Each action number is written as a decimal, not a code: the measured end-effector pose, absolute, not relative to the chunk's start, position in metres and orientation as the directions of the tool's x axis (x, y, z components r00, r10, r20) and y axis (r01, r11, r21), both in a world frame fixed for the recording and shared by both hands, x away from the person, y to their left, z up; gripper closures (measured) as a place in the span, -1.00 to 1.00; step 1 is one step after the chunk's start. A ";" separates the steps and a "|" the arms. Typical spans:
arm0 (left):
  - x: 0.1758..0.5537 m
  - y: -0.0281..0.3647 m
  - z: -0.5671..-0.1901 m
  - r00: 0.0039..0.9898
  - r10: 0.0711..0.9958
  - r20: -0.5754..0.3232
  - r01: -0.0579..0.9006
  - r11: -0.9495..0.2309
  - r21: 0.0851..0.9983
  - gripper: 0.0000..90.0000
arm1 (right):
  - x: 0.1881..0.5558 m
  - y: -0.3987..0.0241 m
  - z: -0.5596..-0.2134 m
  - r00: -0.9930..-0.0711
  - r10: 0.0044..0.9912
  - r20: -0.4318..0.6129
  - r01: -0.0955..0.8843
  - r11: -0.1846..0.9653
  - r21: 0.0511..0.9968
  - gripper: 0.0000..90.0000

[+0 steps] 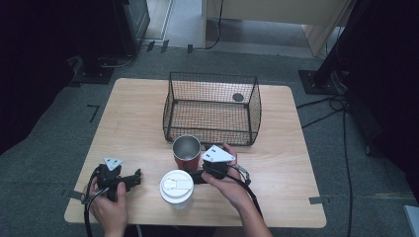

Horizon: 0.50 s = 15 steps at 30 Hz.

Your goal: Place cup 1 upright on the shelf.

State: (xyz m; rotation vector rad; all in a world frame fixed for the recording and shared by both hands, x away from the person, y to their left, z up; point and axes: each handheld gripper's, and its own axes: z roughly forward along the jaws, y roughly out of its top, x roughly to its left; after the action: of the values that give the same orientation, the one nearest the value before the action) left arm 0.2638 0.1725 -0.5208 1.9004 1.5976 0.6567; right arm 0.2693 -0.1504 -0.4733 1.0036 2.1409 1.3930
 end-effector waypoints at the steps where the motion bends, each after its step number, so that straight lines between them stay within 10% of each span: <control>1: 0.264 0.172 -0.521 0.167 0.986 0.010 0.708 -0.128 0.694 -1.00 | 0.270 -0.150 -0.474 -0.668 0.743 0.049 0.346 0.252 0.904 -0.92; 15: 0.264 0.173 -0.521 0.168 0.986 0.011 0.708 -0.128 0.694 -1.00 | 0.282 -0.147 -0.479 -0.658 0.753 0.021 0.325 0.259 0.910 -0.75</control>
State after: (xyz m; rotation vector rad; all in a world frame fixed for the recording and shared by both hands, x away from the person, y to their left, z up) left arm 0.2638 0.1725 -0.5208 1.9003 1.5976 0.6566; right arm 0.2822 -0.1468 -0.4787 0.9790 2.1166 1.3751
